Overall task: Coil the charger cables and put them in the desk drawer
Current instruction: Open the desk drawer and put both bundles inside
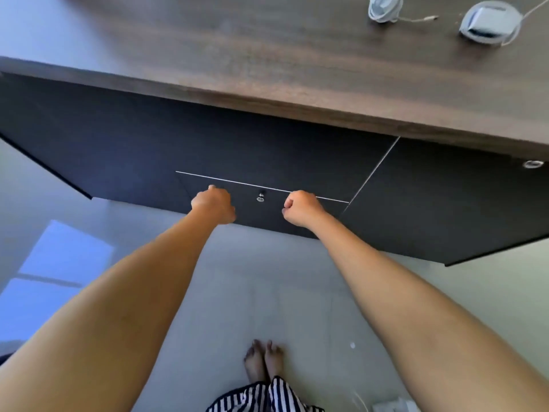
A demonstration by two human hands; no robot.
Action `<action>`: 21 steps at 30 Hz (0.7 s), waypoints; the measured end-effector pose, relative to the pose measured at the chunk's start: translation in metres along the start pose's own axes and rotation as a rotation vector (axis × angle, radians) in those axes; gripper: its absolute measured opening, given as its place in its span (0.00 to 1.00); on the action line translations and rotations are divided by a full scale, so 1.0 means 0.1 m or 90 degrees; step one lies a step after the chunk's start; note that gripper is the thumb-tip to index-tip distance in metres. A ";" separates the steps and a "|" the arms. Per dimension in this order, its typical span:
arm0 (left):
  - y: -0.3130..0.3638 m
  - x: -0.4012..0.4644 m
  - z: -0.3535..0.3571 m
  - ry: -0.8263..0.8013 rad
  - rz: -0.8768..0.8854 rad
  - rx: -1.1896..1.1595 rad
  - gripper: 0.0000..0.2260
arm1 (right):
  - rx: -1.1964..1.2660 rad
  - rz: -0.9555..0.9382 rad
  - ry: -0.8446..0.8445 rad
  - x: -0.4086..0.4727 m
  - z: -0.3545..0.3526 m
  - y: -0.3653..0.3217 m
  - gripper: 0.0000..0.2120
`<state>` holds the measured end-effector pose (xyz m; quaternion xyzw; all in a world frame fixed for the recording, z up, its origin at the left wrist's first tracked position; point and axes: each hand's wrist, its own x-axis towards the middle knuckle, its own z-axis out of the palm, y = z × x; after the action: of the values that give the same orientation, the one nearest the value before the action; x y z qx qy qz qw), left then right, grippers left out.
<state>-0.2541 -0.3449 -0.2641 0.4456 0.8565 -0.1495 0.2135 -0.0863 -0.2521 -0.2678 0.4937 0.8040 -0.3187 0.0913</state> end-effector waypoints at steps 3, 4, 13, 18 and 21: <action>0.10 0.19 0.18 0.014 -0.027 0.025 0.22 | 0.002 0.037 -0.011 0.18 0.18 0.24 0.11; 0.11 0.25 0.24 0.023 -0.032 0.023 0.22 | 0.005 0.052 -0.012 0.24 0.24 0.31 0.11; -0.06 1.11 0.88 0.173 0.024 0.018 0.26 | 0.197 0.178 -0.012 1.15 1.10 0.56 0.12; -0.19 1.63 1.28 0.297 0.067 -0.026 0.30 | 0.623 0.289 0.019 1.59 1.51 0.54 0.11; -0.21 1.86 1.40 0.385 0.085 -0.042 0.31 | 0.819 0.316 0.022 1.82 1.67 0.49 0.13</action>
<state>-0.3337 -0.2889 -0.4767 0.5182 0.8542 0.0318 -0.0271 -0.1633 -0.2036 -0.5032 0.6241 0.3196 -0.6943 -0.1622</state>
